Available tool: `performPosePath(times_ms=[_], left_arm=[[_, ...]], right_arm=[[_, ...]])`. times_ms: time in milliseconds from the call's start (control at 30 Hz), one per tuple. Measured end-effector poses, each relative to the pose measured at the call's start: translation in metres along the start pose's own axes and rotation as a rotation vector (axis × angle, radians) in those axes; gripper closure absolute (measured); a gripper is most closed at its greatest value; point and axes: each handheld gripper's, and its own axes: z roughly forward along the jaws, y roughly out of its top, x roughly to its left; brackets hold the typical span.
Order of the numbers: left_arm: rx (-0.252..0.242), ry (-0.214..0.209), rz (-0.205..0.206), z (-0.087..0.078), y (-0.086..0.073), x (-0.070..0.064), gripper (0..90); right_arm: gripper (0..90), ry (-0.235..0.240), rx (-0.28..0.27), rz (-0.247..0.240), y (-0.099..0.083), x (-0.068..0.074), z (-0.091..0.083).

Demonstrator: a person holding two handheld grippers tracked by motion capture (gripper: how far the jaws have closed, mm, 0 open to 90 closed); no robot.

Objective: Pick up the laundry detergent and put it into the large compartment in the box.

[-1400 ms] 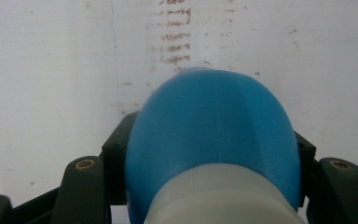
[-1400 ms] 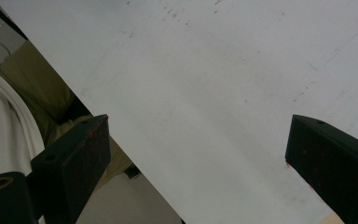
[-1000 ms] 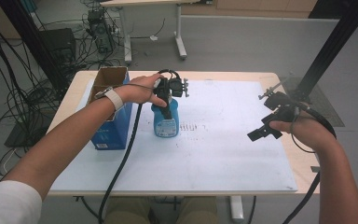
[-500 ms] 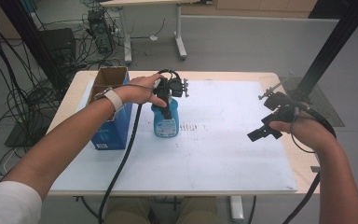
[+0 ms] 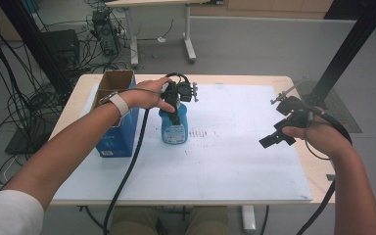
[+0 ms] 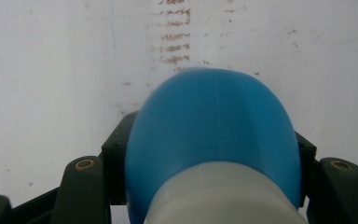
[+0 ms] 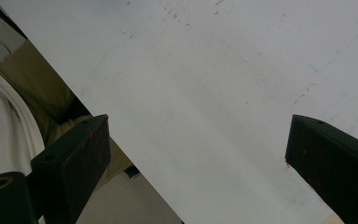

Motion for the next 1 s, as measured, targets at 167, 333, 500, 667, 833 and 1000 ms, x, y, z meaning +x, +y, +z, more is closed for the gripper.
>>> performPosePath(times_ms=[167, 333, 500, 667, 833, 1000], left_arm=[[-0.002, 0.002, -0.001, 0.0001, -0.0005, -0.0003, 38.7], [-0.002, 0.001, 0.0, 0.0001, -0.0005, -0.0002, 38.7], [-0.004, 0.001, -0.001, 0.0003, -0.0006, 0.0, 38.7], [-0.002, 0.0, -0.001, 0.0002, -0.0004, 0.0002, 38.7], [-0.001, 0.0, -0.001, 0.0001, -0.0003, 0.0, 38.7], [-0.004, 0.001, 0.0, 0.0003, -0.0007, 0.0, 38.7]], right_arm=[[6.8, -0.001, -0.001, 0.002, -0.0001, 0.0005, -0.0007], [6.8, 0.0, -0.001, 0.0, -0.0003, 0.0, 0.0001], [6.8, -0.002, -0.002, -0.001, -0.0004, 0.0001, -0.0002], [6.8, -0.002, -0.005, 0.0, -0.0003, 0.0005, -0.0007], [6.8, -0.001, -0.003, -0.002, -0.0001, 0.0001, -0.0001], [6.8, -0.003, -0.006, -0.001, -0.0003, 0.0007, -0.001]])
